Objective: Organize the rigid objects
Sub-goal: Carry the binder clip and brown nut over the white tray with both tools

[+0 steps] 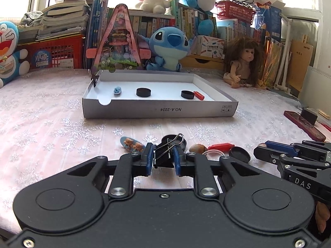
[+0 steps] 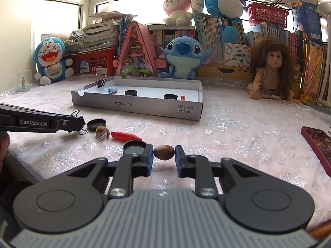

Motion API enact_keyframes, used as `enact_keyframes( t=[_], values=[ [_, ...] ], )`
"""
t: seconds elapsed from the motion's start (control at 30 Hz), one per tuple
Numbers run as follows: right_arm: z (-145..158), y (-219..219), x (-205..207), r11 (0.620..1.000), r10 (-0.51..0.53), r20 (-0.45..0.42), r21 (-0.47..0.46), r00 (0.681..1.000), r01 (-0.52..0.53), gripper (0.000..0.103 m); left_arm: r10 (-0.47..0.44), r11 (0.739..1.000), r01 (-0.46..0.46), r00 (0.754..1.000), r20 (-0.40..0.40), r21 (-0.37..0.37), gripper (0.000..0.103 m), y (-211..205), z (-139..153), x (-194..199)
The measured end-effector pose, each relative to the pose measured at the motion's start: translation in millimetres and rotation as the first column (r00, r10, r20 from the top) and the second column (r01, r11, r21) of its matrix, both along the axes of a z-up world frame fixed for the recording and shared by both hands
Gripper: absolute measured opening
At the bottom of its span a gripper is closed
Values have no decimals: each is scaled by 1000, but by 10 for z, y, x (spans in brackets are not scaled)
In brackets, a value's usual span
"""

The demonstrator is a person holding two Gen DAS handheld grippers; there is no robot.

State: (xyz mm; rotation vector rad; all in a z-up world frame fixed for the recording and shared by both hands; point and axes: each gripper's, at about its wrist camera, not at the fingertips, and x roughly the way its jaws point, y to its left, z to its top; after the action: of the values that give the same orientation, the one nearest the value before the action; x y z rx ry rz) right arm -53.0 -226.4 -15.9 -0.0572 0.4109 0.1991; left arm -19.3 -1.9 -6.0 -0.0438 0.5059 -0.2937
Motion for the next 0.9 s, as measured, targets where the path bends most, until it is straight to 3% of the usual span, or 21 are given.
enact_keyframes(
  t=[0.37, 0.9],
  values=[
    [118, -16, 190, 999, -38, 0, 7, 999, 38, 27, 65, 998, -65, 998, -13, -5, 19, 104, 183, 204],
    [211, -47, 529, 996, -87, -40, 22, 995, 88, 27, 129, 989, -123, 989, -74, 83, 19, -9, 285, 617]
  ],
)
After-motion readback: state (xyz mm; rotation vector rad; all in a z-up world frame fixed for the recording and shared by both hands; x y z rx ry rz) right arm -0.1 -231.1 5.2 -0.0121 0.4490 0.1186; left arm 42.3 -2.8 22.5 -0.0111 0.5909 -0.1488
